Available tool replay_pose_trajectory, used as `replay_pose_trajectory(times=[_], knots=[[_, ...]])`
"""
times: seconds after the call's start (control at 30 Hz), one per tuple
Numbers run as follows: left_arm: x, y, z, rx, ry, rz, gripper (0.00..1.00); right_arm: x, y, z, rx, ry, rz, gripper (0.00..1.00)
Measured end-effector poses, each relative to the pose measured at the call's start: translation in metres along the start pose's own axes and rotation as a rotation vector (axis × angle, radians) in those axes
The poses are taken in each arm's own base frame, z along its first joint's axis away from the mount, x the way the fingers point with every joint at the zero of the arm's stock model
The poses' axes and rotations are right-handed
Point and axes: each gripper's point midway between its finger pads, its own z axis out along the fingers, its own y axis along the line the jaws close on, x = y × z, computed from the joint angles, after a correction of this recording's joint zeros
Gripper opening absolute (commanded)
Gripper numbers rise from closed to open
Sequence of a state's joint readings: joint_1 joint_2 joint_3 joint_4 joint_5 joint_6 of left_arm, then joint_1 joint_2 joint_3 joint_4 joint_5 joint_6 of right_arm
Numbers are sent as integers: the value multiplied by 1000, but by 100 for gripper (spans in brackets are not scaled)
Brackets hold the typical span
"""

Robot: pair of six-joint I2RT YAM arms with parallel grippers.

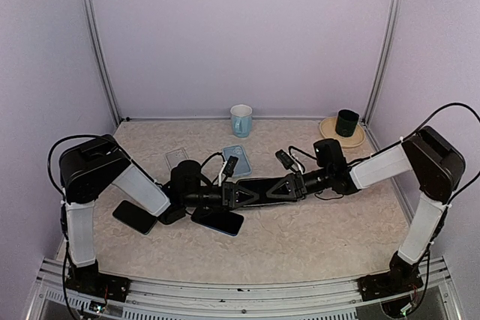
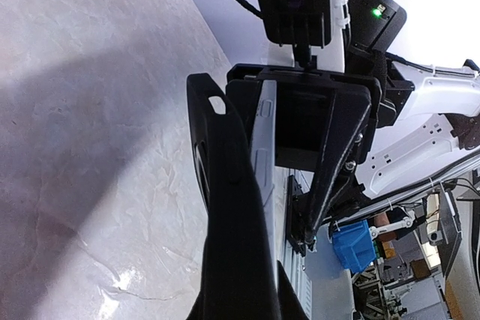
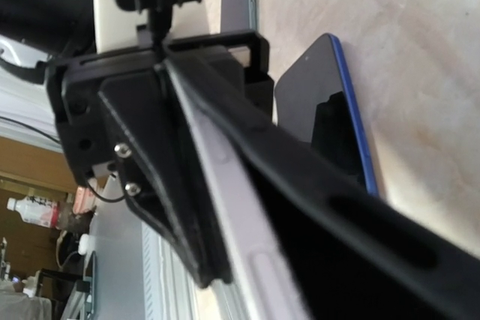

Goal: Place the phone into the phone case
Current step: Install the phone on the phone case.

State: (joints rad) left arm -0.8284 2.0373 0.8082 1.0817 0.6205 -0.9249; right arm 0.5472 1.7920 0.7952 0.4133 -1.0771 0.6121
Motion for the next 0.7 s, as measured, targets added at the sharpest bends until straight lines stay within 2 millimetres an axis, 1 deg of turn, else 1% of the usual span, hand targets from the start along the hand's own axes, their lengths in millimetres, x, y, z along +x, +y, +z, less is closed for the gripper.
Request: replay_pose_trajectory(times=[0.2,0.47,0.7], knots=[[2,2,-2,-7,5,3,3,1,0,-1,12,3,-5,50],[1,-1,-5,-2,1,8,3,0,4,-4,20,0,-5,51],[-1,3,-7,-11,-4,4,3,-2,-4,-10,52,-13,23,51]])
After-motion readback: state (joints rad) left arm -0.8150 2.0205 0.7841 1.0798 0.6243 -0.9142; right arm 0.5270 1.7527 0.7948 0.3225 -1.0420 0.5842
